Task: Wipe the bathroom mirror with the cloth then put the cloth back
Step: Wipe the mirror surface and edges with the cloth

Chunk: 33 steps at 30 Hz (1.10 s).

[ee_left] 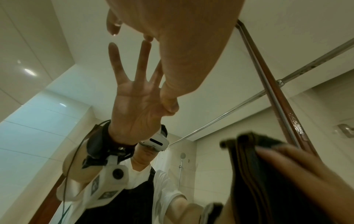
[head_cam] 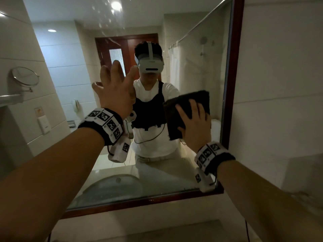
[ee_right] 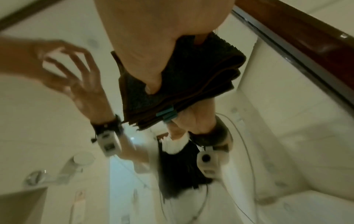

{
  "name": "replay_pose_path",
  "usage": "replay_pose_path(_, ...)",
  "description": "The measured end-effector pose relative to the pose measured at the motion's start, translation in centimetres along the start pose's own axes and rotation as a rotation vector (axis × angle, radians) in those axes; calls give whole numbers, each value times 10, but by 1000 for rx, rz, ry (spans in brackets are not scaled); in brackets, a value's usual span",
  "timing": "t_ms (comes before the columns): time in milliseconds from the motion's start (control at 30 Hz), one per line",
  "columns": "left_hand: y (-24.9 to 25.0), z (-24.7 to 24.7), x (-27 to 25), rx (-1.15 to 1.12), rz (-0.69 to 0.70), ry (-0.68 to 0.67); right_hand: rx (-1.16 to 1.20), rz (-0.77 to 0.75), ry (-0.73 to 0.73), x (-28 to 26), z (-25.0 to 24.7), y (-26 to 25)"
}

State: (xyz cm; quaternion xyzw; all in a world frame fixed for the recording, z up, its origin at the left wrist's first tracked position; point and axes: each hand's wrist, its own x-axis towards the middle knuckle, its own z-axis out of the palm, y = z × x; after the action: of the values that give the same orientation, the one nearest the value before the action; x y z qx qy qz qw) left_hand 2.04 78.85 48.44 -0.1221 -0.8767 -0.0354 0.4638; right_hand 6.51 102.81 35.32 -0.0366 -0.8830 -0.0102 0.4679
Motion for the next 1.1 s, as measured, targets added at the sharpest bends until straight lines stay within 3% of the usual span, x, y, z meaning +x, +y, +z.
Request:
replay_pose_path(233, 2, 0, -10, 1, -40, -10, 15, -47, -30, -22, 11, 16)
replay_pose_path(467, 21, 23, -64, -52, -62, -79, 5, 49, 26, 30, -17, 40)
replay_pose_path(733, 31, 43, -64, -62, -111, -60, -53, 49, 129, 94, -54, 53)
replay_pose_path(1100, 26, 50, -66, -46, -98, -31, -38, 88, 171, 89, -48, 54)
